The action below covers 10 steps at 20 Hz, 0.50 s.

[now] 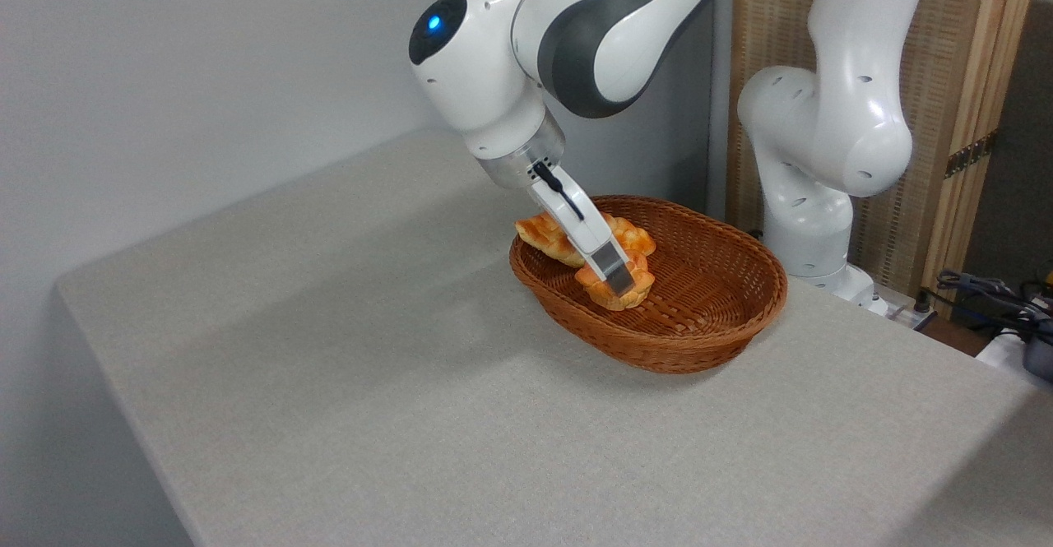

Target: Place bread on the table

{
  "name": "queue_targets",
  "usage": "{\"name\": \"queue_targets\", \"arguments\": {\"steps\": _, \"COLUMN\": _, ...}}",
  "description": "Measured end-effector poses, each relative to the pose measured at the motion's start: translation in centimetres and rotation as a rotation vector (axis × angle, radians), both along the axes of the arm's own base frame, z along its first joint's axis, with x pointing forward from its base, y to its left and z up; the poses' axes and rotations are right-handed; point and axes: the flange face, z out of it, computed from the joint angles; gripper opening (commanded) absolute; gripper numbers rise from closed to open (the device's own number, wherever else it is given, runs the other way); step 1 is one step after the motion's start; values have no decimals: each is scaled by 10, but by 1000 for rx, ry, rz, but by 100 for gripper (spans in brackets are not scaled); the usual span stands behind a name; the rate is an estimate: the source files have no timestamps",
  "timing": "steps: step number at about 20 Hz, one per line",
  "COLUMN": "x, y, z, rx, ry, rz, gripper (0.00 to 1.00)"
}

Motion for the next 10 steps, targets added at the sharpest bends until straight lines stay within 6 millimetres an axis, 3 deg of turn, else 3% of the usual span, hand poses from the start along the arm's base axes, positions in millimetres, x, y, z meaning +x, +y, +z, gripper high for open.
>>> {"name": "queue_targets", "arguments": {"steps": 6, "x": 7, "y": 9, "z": -9, "rx": 3, "ry": 2, "rz": -7, "gripper": 97}}
{"name": "queue_targets", "arguments": {"steps": 7, "x": 7, "y": 13, "z": -10, "rx": 0, "ry": 3, "rz": -4, "gripper": 92}}
{"name": "queue_targets", "arguments": {"steps": 10, "x": 8, "y": 17, "z": -10, "rx": -6, "ry": 5, "rz": -3, "gripper": 59}}
